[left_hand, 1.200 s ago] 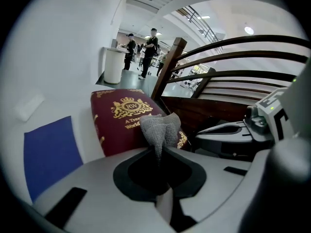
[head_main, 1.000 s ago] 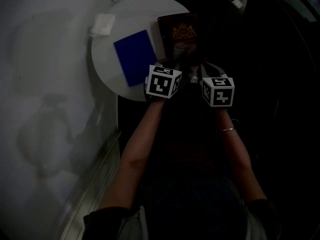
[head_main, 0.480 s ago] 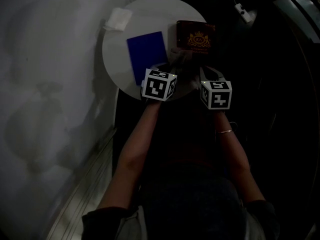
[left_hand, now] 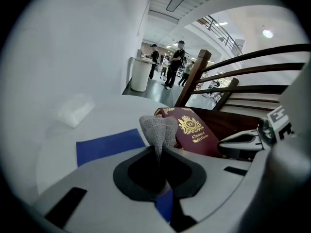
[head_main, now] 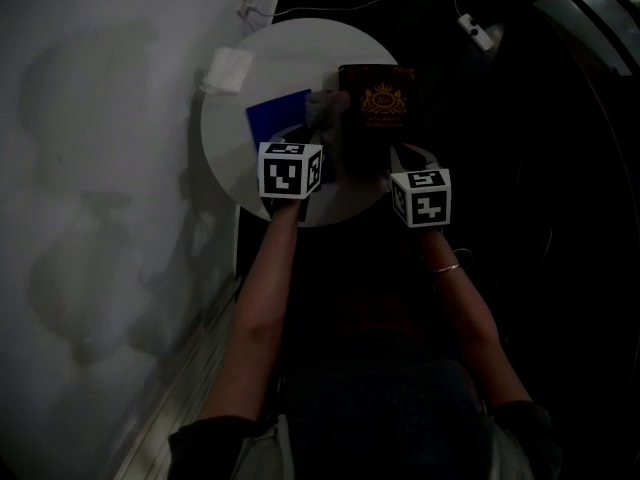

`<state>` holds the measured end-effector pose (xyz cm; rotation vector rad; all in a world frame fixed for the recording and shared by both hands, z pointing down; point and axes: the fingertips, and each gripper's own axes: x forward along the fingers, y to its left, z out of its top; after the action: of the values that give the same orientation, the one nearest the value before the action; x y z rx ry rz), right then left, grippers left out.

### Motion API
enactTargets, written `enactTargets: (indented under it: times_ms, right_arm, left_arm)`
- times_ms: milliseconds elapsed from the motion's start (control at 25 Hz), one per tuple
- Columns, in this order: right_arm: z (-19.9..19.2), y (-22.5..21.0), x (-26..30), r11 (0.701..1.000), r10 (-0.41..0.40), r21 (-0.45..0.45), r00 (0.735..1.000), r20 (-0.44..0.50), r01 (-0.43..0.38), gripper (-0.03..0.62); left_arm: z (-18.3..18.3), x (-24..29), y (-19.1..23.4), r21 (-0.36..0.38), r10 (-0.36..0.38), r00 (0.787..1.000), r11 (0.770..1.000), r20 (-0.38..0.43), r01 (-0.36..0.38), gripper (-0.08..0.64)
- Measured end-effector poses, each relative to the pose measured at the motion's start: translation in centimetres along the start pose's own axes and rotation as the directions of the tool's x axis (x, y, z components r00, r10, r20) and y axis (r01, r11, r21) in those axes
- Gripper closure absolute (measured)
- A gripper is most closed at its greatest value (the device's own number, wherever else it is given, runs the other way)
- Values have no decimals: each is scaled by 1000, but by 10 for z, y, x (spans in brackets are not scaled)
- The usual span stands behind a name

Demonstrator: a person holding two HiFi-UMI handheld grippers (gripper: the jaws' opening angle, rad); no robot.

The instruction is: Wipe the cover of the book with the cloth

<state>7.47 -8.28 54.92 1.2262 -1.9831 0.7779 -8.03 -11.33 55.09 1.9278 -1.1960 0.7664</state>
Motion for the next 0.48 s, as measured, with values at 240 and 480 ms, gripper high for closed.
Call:
enactTargets:
  times_ms: [240,480]
  right_arm:
    - [9,-4,8,1000,8,-1,1000,-3,-8,563]
    - [20,-6,18,1000,21,4,1000,-17,-21,563]
  left_arm:
    - [46,21,18,19,44,998,999,39,-44,526]
    - [77,52,31,12,71,996,997,46,-72,526]
